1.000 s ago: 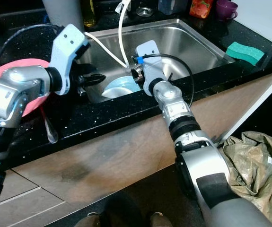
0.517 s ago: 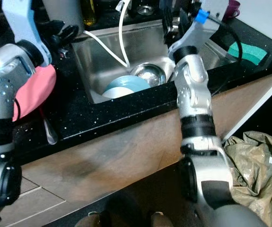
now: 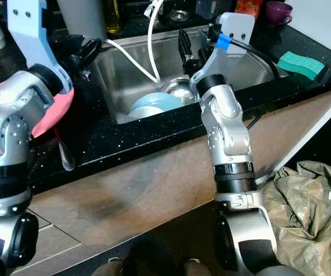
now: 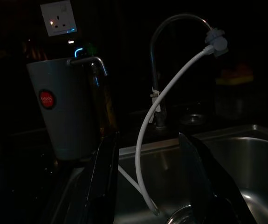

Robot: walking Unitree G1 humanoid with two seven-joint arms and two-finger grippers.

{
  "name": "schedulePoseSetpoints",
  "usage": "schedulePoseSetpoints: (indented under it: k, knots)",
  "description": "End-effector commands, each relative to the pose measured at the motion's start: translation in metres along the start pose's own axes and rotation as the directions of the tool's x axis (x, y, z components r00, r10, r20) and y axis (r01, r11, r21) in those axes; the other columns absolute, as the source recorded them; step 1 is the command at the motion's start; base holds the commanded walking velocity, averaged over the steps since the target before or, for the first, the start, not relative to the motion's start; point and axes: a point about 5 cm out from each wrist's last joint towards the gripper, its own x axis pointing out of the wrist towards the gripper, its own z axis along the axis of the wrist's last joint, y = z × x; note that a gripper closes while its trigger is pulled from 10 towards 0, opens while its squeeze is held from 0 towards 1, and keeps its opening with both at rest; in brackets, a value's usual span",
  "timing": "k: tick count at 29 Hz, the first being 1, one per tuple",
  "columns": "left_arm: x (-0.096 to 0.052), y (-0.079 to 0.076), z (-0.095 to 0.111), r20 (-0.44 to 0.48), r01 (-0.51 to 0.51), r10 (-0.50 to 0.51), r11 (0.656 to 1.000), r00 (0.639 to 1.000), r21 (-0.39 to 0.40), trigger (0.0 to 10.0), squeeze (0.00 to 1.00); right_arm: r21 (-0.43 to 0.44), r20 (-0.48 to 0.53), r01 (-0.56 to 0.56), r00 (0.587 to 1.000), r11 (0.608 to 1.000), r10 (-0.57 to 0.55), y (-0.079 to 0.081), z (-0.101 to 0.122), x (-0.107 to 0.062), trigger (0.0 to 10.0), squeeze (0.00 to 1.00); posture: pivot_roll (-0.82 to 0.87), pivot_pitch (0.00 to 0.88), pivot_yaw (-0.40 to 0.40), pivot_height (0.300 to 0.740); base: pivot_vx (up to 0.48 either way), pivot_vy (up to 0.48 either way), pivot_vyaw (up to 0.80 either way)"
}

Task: Kitchen organization

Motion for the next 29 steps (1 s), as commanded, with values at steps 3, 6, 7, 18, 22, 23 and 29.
schedulePoseSetpoints:
  k: [3, 6, 7, 18, 22, 23, 29]
  knots:
    - [-0.0033, -0.0011, -0.0010, -0.005, -0.001, 0.001, 1.000, 1.000, -0.009, 10.0, 0.00, -0.003, -0.019, -0.007, 1.000, 1.000, 0.007, 0.0036, -0.0010, -0.0035, 10.0, 0.00, 0.04, 0.132, -0.013, 0.740, 0.000, 0.000, 0.00]
    - [-0.0045, -0.0016, -0.0012, -0.008, 0.002, -0.002, 1.000, 1.000, -0.009, 10.0, 0.00, -0.003, -0.029, -0.006, 1.000, 1.000, 0.006, 0.0038, -0.0006, -0.0043, 10.0, 0.00, 0.04, 0.136, -0.015, 0.740, -0.084, 0.000, 0.00]
    - [-0.0045, -0.0016, -0.0012, -0.008, 0.002, -0.002, 1.000, 1.000, -0.009, 10.0, 0.00, -0.003, -0.029, -0.006, 1.000, 1.000, 0.006, 0.0038, -0.0006, -0.0043, 10.0, 0.00, 0.04, 0.136, -0.015, 0.740, -0.251, 0.000, 0.00]
    - [-0.0070, -0.0026, -0.0022, -0.016, 0.007, -0.007, 1.000, 1.000, -0.010, 10.0, 0.00, -0.001, -0.049, -0.009, 0.999, 1.000, 0.008, 0.0036, -0.0015, -0.0050, 10.0, 0.00, 0.04, 0.143, -0.021, 0.740, -0.328, 0.000, 0.00]
    - [-0.0073, -0.0026, -0.0023, -0.019, 0.006, -0.006, 1.000, 1.000, -0.007, 10.0, 0.00, 0.001, -0.055, -0.010, 0.998, 1.000, 0.010, 0.0044, -0.0014, -0.0050, 10.0, 0.00, 0.04, 0.144, -0.022, 0.740, -0.349, 0.000, 0.00]
    - [-0.0073, -0.0025, -0.0023, -0.020, 0.006, -0.006, 1.000, 1.000, -0.006, 10.0, 0.00, 0.002, -0.057, -0.009, 0.998, 1.000, 0.010, 0.0045, -0.0014, -0.0051, 10.0, 0.00, 0.04, 0.144, -0.022, 0.740, -0.319, 0.000, 0.00]
    - [-0.0083, -0.0028, -0.0029, -0.025, 0.003, -0.003, 1.000, 1.000, -0.009, 10.0, 0.00, 0.003, -0.066, -0.011, 0.998, 1.000, 0.011, 0.0046, -0.0013, -0.0053, 10.0, 0.00, 0.03, 0.145, -0.023, 0.740, -0.311, 0.000, 0.00]
